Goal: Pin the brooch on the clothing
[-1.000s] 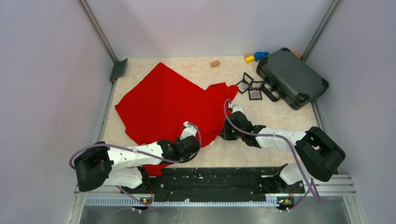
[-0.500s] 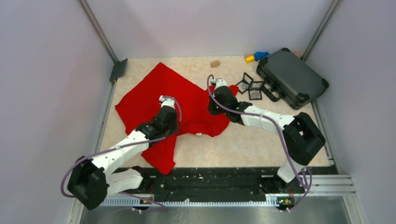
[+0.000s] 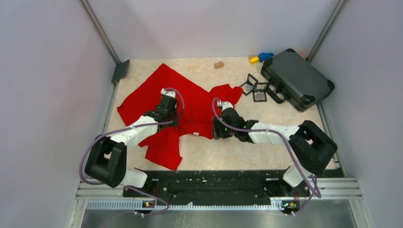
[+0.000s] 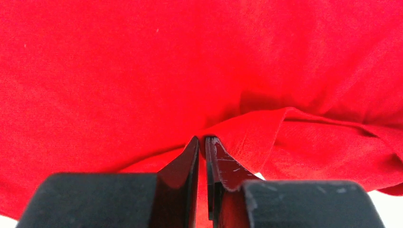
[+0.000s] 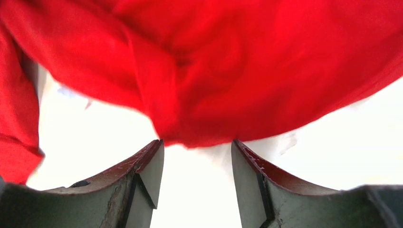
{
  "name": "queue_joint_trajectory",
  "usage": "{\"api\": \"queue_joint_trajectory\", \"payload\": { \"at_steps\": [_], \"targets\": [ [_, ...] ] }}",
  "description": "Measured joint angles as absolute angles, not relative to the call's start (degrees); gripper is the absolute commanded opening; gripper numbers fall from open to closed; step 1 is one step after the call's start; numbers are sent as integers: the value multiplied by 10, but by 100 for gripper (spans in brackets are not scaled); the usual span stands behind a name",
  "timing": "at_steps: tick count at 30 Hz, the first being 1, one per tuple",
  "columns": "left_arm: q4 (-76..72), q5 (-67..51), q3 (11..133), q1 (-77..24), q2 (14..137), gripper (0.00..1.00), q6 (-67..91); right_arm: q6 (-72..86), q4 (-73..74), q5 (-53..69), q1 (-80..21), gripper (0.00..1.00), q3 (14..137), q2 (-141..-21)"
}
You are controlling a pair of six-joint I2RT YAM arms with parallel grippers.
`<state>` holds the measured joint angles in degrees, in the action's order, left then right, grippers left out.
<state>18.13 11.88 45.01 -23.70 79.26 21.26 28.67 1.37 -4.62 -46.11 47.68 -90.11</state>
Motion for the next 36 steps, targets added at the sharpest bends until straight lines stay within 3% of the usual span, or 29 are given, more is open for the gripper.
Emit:
{"api": "queue_joint_trajectory", "payload": {
  "at_steps": [3, 5, 13, 16, 19, 21, 23, 25, 31, 36],
  "targets": [
    [185, 118, 478, -237, 812, 43, 210, 302, 11, -45, -494, 58, 448, -901],
    [193, 119, 495, -237, 814, 49, 209, 309, 8, -45, -511, 58, 445, -902],
    [251, 112, 474, -250, 713, 53, 242, 322, -26, -80, -526, 54, 447, -932],
    [267, 107, 442, -281, 661, 53, 270, 323, -35, -96, -526, 44, 456, -945],
    [280, 106, 400, -317, 642, 53, 304, 324, -42, -110, -526, 25, 463, -957],
    [283, 101, 375, -330, 643, 50, 321, 324, -43, -119, -526, 9, 463, -961],
    [288, 99, 353, -335, 649, 45, 336, 322, -37, -125, -526, 0, 464, -961],
    [288, 100, 344, -336, 662, 37, 348, 321, -25, -131, -526, 0, 470, -961],
    [287, 145, 343, -336, 703, 0, 364, 305, 8, -156, -526, 0, 485, -939],
    [290, 173, 343, -333, 699, 0, 363, 271, 32, -189, -524, 0, 534, -932]
  ]
}}
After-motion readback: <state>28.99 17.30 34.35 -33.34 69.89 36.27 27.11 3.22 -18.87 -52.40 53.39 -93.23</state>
